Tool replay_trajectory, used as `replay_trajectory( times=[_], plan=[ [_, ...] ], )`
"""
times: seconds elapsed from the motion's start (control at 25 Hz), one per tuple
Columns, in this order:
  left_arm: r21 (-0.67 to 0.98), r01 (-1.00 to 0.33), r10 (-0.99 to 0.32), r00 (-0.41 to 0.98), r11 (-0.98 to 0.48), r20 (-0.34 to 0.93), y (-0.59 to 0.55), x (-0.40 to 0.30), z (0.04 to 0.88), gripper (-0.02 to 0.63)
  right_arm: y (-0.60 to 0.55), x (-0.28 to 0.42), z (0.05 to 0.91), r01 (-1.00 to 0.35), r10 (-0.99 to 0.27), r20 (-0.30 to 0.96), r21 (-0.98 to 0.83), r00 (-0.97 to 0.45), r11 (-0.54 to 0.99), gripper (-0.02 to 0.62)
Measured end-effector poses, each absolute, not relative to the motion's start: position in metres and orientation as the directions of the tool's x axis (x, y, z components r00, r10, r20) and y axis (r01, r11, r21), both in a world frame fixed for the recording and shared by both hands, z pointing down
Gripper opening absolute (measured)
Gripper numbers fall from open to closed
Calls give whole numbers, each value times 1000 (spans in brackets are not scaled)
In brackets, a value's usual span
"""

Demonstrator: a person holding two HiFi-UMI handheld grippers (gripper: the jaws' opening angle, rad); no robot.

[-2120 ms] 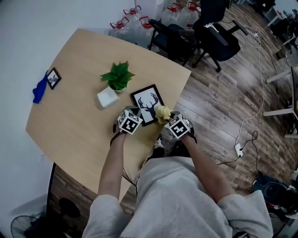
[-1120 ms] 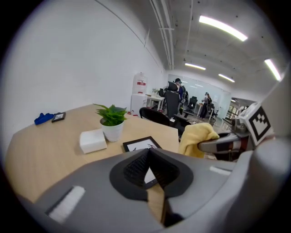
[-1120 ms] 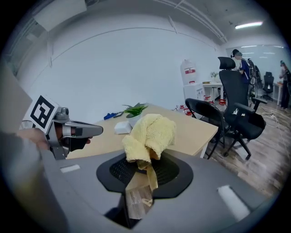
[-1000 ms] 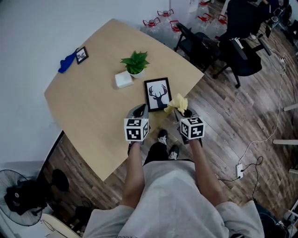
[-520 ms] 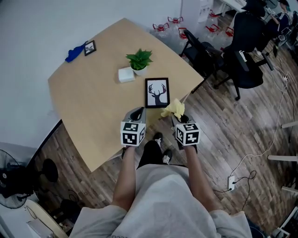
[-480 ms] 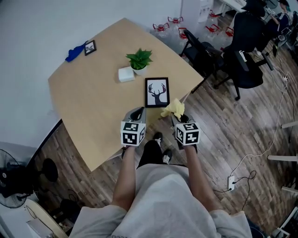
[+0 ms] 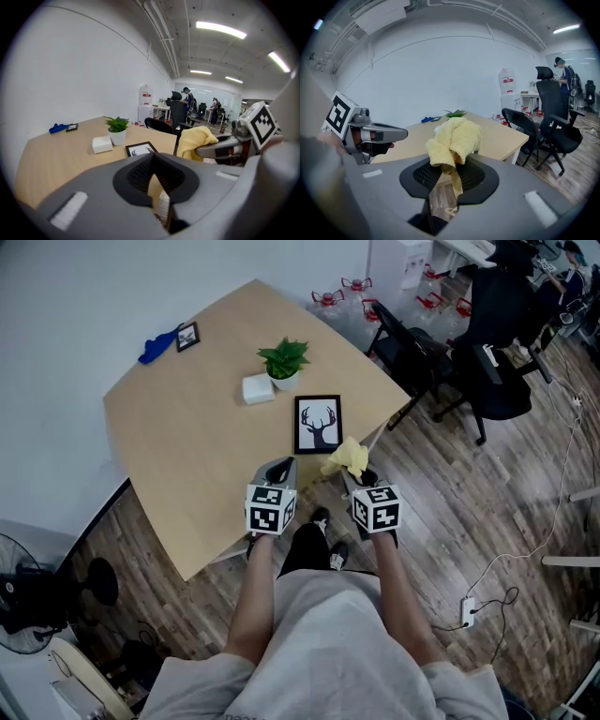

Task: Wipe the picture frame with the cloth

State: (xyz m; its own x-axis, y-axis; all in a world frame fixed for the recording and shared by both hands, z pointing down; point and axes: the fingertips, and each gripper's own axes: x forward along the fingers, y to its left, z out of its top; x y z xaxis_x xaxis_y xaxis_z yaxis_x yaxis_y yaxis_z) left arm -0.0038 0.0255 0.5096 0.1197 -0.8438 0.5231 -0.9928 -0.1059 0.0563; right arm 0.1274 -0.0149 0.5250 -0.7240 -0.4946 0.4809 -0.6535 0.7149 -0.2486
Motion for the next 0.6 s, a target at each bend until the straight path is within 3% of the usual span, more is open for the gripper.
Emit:
replay_trajectory(
  times=[0.6],
  plan=[
    [39, -991, -838, 132, -132, 529, 29, 2, 510, 52, -14, 143, 524, -669, -510, 488, -237, -709, 704, 81]
  ],
)
